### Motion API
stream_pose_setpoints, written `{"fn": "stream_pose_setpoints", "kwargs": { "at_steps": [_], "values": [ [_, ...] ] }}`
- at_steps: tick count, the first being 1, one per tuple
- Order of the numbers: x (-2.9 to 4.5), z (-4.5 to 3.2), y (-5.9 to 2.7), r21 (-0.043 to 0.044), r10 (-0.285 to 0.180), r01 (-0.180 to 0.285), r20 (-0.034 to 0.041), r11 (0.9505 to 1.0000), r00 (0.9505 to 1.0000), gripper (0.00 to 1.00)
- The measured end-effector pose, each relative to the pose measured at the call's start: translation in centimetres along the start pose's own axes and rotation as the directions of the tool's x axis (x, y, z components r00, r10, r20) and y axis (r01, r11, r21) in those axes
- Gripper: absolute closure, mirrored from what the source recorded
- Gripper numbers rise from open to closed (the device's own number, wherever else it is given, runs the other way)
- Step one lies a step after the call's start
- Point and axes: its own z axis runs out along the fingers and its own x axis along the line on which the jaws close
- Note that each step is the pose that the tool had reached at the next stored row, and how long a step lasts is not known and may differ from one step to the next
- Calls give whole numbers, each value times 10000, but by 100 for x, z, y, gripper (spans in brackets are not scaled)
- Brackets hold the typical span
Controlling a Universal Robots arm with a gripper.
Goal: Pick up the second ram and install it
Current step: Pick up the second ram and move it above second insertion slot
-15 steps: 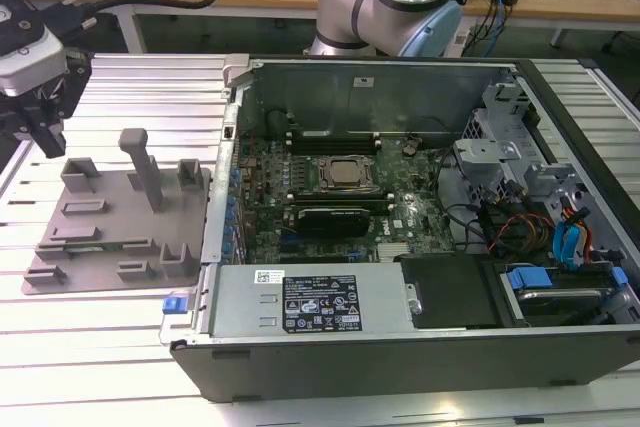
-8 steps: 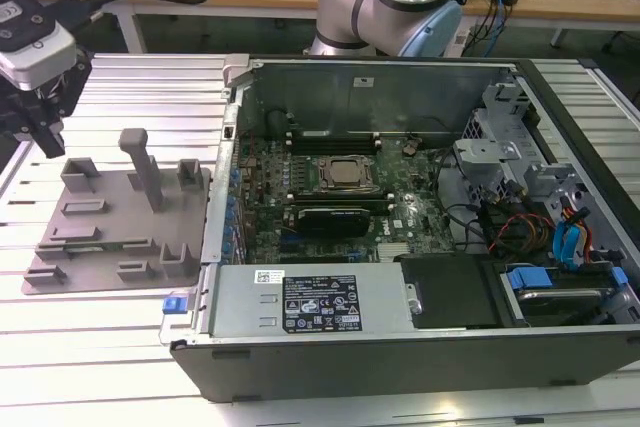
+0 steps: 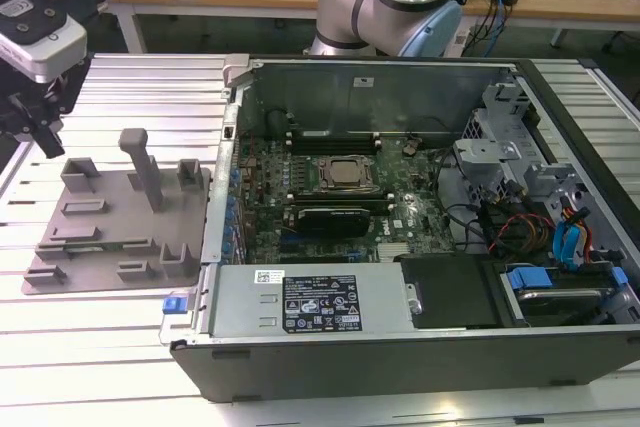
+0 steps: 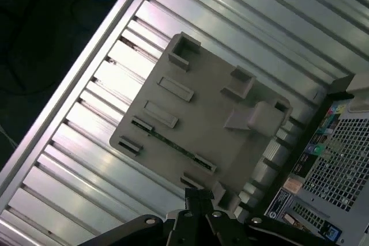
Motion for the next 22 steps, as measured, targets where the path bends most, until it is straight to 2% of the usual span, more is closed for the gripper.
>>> {"fn": "stream_pose_setpoints", "kwargs": {
  "at_steps": [5,11,13,15,17,22],
  "values": [
    [0,0,0,-14,-528,528,-23,9986,9986,92],
    [0,0,0,-37,-1356,1356,-58,9908,9908,92],
    [0,0,0,-46,-1629,1629,-69,9866,9866,92],
    [0,0,0,-61,-2100,2099,-88,9777,9777,92],
    [0,0,0,-67,-2270,2269,-95,9739,9739,92],
    [0,0,0,-88,-2831,2830,-116,9591,9590,92]
  ]
}}
